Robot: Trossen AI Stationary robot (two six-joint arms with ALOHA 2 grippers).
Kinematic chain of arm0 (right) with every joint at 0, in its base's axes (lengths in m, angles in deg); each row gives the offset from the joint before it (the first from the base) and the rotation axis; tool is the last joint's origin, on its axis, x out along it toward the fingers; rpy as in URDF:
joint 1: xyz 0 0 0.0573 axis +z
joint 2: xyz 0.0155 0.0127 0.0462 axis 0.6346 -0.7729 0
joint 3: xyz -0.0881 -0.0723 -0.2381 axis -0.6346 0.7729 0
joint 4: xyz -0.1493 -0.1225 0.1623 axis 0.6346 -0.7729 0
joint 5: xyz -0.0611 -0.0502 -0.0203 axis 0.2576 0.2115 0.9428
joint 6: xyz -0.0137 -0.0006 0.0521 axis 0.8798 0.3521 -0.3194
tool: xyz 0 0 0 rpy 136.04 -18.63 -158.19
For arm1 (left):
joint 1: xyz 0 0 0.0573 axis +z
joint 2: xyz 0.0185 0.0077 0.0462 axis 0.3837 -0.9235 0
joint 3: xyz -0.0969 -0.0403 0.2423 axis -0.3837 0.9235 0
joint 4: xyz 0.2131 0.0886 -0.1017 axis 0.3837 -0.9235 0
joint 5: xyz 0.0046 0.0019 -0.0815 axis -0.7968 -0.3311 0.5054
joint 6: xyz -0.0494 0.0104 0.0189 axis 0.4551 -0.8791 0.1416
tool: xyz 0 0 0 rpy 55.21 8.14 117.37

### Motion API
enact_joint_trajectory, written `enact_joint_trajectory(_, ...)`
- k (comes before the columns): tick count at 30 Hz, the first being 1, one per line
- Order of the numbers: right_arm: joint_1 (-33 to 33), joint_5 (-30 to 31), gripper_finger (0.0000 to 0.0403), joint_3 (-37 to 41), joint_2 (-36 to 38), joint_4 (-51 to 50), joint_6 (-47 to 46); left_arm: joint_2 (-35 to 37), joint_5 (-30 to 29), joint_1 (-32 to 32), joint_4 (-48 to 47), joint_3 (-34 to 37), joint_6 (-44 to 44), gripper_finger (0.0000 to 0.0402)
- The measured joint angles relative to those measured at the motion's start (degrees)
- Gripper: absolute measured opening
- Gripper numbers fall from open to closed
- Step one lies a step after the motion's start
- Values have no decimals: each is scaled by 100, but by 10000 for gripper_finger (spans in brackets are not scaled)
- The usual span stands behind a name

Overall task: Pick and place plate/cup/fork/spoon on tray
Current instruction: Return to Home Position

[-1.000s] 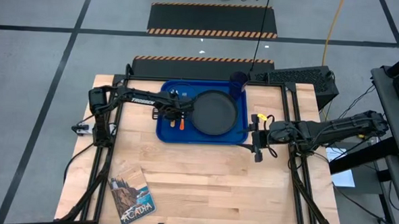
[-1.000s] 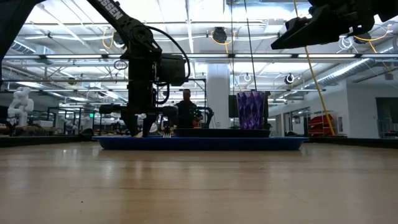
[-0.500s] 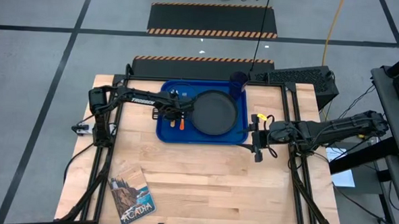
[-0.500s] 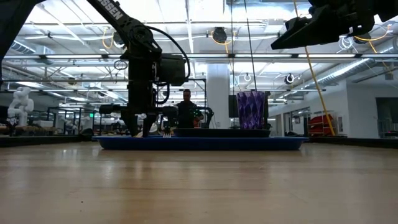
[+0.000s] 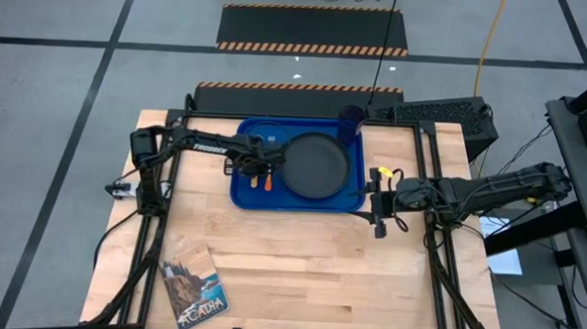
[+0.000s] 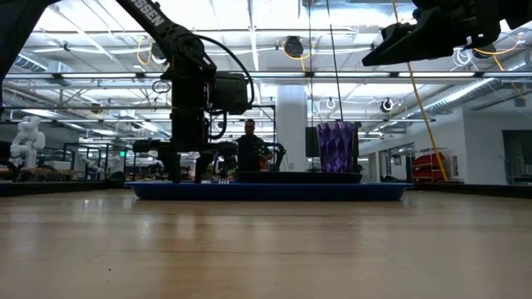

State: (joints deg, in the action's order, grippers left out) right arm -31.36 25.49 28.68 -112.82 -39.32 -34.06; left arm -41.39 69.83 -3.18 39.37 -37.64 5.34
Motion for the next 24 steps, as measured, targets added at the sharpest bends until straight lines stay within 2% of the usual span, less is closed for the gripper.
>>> enact_joint_trajectory(8, -2, 2, 199, 0, -2, 2, 16, 629, -271, -59, -479, -168, -48, 153)
enact_joint_trajectory(11, -2, 2, 199, 0, -2, 26, 24, 1032, -509, -216, -457, -223, -378, 152)
enact_joint_trajectory(16, -10, 40, 199, 0, 7, 67, 149, 1800, -1401, -782, 251, -260, -1758, 152)
enact_joint_trajectory(21, -20, 473, 198, 2, 9, 397, 238, 2411, -2020, -1414, 844, -260, -3384, 152)
enact_joint_trajectory(24, -11, 449, 190, 2, 9, 649, 327, 2649, -2849, -1833, 922, -174, -4285, 152)
